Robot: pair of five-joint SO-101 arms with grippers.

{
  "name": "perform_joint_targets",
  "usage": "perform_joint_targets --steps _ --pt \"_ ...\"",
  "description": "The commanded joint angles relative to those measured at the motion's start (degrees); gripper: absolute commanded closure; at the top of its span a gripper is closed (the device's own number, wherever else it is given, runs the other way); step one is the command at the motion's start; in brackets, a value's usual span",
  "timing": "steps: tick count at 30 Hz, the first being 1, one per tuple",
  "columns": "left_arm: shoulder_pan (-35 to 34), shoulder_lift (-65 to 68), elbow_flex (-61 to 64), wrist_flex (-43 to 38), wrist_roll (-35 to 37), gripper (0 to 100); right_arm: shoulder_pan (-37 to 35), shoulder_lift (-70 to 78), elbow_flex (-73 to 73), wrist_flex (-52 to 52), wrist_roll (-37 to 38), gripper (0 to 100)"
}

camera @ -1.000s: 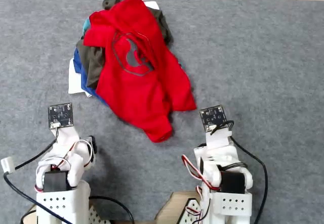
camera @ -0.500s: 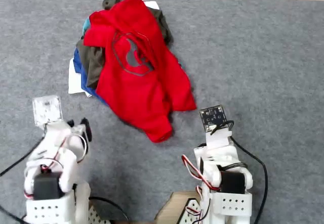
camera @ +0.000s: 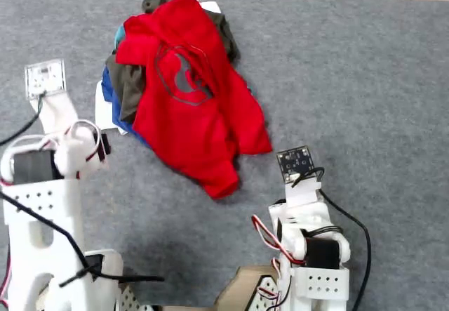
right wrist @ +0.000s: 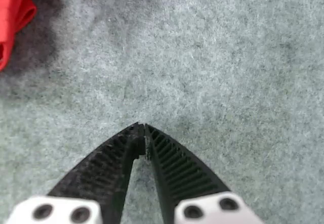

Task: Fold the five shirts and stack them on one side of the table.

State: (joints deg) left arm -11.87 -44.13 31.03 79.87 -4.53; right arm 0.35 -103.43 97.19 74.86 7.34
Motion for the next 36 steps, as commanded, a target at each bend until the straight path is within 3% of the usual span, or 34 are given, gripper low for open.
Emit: perform_joint_targets --steps 1,9,22,36 --pt "-0.70 1.27 -6.59 1.14 0.35 88 -0.04 -5.14 -0.31 0.35 -0.53 99.4" --pt "-0.09 1.89 -9.76 0.09 0.53 87 -0.04 -5.14 -0.31 0.35 -0.53 99.4" --pt "13.10 1.89 -10.90 -9.05 4.66 87 -0.04 -5.14 -0.31 0.35 -0.53 99.4" --pt "13.10 1.98 -10.81 -12.57 6.68 87 -0.04 -5.14 -0.31 0.35 -0.53 99.4"
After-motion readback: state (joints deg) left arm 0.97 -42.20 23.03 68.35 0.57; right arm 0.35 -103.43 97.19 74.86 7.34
